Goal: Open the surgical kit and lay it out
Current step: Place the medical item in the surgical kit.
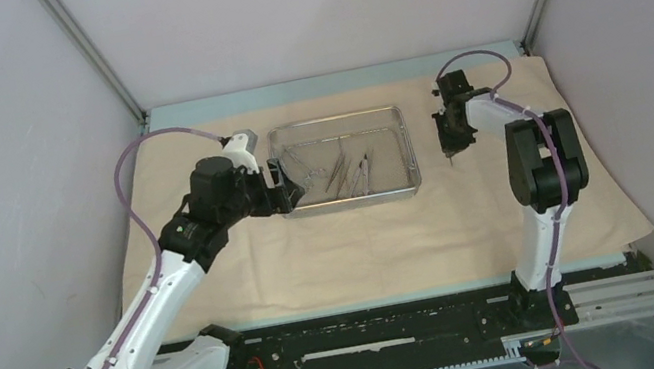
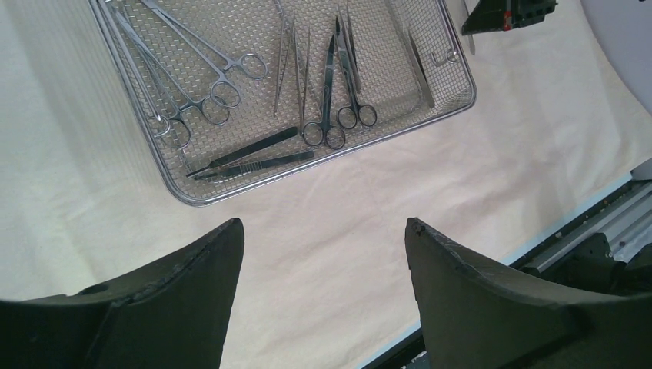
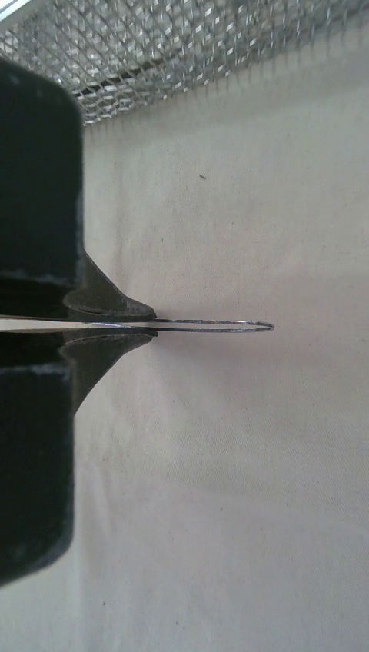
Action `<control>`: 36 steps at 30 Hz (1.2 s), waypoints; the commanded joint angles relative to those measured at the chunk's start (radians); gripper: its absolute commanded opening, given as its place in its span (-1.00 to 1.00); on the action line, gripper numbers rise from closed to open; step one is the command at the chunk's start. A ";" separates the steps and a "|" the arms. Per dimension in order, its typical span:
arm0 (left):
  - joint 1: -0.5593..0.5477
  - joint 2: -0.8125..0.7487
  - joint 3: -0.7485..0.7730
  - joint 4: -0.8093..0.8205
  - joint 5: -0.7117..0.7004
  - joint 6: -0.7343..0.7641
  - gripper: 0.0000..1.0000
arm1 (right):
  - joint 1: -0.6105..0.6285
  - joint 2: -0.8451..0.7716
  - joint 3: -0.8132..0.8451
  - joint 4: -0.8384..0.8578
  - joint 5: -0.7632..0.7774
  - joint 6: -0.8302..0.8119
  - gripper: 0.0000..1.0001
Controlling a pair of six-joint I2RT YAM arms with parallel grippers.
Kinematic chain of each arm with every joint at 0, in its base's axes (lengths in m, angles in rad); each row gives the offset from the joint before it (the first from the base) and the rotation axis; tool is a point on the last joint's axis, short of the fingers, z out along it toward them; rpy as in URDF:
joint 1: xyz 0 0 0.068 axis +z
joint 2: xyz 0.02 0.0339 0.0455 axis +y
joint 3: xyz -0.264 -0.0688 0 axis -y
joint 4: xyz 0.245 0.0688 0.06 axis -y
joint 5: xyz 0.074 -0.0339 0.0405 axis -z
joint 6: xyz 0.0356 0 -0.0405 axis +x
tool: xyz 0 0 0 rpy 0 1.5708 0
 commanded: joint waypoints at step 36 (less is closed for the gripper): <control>0.030 0.006 -0.034 0.022 -0.013 0.018 0.64 | 0.062 -0.073 0.100 -0.138 0.085 0.072 0.03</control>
